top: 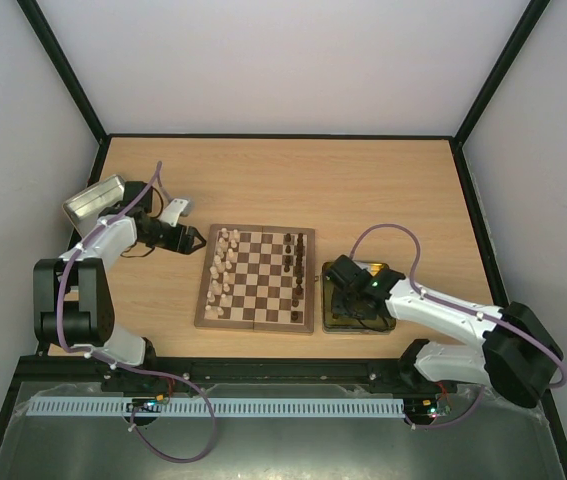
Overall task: Set up the chess pieces on the board
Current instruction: Pick up the chess piece from the storage box.
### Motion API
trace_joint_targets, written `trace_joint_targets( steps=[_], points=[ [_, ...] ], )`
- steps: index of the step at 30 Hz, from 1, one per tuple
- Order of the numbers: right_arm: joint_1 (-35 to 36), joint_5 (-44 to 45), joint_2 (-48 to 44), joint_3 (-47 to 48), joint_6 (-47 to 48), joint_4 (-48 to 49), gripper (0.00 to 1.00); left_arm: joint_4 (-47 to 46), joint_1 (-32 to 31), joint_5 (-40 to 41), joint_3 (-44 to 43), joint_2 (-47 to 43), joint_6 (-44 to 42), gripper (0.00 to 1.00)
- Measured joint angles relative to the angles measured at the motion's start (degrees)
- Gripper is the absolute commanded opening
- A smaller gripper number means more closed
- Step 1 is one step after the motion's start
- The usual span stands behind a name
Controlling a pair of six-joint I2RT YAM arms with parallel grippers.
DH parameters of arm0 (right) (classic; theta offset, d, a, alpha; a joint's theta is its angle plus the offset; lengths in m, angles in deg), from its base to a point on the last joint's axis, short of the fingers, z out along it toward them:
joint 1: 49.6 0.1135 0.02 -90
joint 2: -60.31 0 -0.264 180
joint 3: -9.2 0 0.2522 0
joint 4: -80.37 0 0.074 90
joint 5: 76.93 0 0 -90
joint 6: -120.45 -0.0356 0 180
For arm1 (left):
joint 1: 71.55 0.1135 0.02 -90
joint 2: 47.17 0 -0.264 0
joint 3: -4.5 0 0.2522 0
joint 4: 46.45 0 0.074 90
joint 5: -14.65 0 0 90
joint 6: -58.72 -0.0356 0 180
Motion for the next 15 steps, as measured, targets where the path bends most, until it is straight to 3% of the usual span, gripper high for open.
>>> trace_joint_targets(
  steps=[11, 15],
  points=[
    [-0.02, 1.68, 3.52, 0.22, 0.87, 1.57, 0.04, 0.0, 0.0, 0.2, 0.0, -0.02, 0.02, 0.72],
    [-0.02, 2.78, 3.72, 1.42, 1.49, 0.9, 0.03, 0.0, 0.0, 0.22, 0.02, 0.0, 0.02, 0.72]
  ],
)
